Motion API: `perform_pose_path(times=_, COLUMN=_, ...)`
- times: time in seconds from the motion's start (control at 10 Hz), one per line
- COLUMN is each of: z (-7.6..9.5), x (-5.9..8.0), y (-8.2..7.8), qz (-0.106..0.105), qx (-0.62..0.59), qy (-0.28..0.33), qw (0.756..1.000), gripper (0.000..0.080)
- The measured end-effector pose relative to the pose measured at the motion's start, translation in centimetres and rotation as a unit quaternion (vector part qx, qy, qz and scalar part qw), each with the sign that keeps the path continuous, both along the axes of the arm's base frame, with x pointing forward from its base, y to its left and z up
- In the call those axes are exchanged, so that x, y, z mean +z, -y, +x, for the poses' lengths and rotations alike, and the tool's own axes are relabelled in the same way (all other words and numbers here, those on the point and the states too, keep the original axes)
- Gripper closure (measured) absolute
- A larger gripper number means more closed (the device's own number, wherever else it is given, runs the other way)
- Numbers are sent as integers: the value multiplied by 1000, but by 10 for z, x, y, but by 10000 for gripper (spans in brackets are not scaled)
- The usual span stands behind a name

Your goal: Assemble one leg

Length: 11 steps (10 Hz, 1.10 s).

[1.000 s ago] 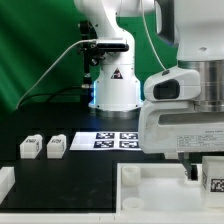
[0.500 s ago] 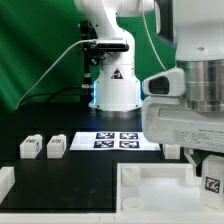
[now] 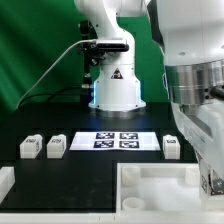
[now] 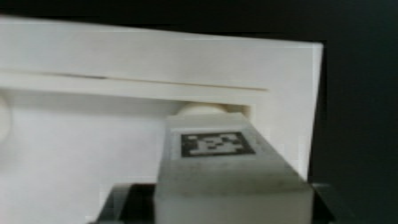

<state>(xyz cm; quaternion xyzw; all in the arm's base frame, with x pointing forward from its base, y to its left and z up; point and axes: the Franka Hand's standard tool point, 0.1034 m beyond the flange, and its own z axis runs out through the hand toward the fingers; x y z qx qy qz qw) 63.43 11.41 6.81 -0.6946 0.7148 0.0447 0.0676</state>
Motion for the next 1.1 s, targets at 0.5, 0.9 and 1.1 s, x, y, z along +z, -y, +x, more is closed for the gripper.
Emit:
perform_pose_path(times=0.5, z=-2, x=-5, y=-2, qz=-9, qx=112, qy=26, qw=993, gripper=181)
perform_pose_path(times=0.9, z=0, x=2, y=-4, qz=-29, qx=381, qy=44, qw=923, gripper=151)
perform_pose_path(times=1.1, z=-2, x=-1, y=-5, qz=-47, qx=538, qy=54, qw=840, gripper=151)
